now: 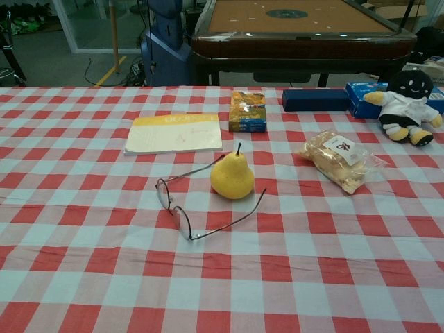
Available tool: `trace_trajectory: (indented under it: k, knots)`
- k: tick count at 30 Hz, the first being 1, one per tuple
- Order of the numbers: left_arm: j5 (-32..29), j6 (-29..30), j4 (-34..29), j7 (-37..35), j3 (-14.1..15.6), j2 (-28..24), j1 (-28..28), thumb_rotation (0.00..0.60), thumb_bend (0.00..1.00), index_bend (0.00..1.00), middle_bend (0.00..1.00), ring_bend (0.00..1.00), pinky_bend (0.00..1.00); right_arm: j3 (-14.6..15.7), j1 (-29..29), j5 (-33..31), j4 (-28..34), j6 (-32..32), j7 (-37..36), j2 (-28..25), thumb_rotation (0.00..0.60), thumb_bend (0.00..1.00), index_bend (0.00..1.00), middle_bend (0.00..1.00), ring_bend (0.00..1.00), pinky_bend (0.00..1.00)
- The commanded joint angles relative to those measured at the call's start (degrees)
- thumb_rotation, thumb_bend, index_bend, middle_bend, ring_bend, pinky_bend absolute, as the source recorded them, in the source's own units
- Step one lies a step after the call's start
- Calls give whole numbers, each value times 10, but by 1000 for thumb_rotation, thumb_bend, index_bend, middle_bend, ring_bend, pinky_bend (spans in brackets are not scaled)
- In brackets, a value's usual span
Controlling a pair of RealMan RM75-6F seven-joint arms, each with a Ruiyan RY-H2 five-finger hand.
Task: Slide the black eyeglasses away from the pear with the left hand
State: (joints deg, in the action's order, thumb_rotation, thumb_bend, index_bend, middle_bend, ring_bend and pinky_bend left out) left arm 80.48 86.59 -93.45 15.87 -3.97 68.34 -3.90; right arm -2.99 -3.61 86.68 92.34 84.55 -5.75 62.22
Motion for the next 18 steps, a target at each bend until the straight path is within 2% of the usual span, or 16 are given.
trace_trajectory:
  k: [1, 10, 18]
  knots:
    - [-1, -1, 0, -1, 1, 0, 0, 600, 347, 0, 0, 37, 16, -1, -1, 1, 1, 0, 1, 0, 600, 430, 0, 87, 0, 69]
    - [5, -1, -3, -3, 2, -3, 0, 600, 347, 0, 0, 37, 16, -3, -2, 0, -5, 2, -6, 0, 600, 430, 0, 87, 0, 69]
    - [35, -4, -3, -22, 3, -17, -13, 600, 347, 0, 0, 41, 22, -5, -1, 0, -7, 5, -8, 0, 600, 430, 0, 87, 0, 69]
